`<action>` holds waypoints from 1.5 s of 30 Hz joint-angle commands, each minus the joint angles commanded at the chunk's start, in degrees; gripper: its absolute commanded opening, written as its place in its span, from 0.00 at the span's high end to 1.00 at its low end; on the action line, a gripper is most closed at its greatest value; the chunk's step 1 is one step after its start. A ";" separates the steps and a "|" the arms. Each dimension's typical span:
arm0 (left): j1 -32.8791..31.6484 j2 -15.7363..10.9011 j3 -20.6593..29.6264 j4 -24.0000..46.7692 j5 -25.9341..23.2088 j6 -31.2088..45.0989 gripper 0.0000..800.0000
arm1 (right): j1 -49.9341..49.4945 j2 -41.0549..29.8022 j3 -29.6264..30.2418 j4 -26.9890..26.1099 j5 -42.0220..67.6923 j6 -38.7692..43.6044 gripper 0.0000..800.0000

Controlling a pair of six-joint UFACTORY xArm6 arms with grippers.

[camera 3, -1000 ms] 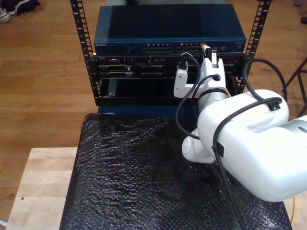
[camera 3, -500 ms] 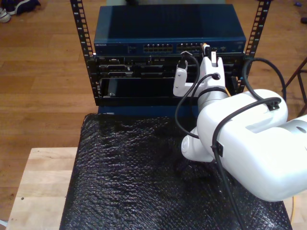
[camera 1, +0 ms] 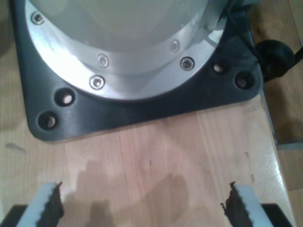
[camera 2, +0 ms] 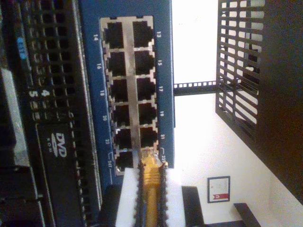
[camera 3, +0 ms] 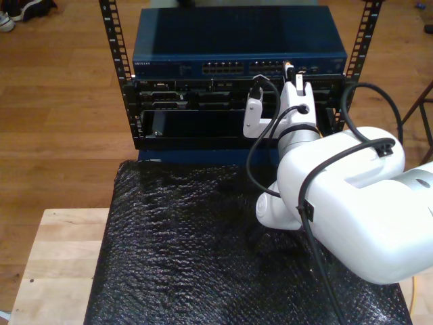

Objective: Grab the cable and plug it in

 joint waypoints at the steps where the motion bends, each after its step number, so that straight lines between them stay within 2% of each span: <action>1: 0.00 -0.09 0.00 0.00 0.00 0.00 0.00 | 0.00 0.09 0.00 0.00 0.00 0.00 1.00; 27: 0.00 -0.09 0.00 0.00 0.00 0.00 0.00 | 0.00 0.70 -1.85 -0.09 0.09 0.09 1.00; 28: 0.00 0.00 0.00 0.00 0.00 0.00 0.00 | -0.09 0.70 -1.85 -0.09 0.09 0.18 0.97; 31: 0.00 0.00 0.09 0.00 0.00 0.00 0.00 | -0.18 0.62 -1.58 -1.05 0.18 0.09 0.71; 32: 0.00 0.00 0.00 0.00 0.00 0.00 0.00 | -0.26 0.62 -1.49 -1.58 0.09 0.09 0.68; 37: 0.00 0.00 0.09 0.00 0.00 0.00 0.00 | -0.18 -0.35 -0.35 -2.64 0.18 1.14 0.64; 45: 0.00 -0.09 0.09 0.00 0.00 0.00 0.00 | -0.09 -7.12 7.38 -2.64 2.90 1.58 0.61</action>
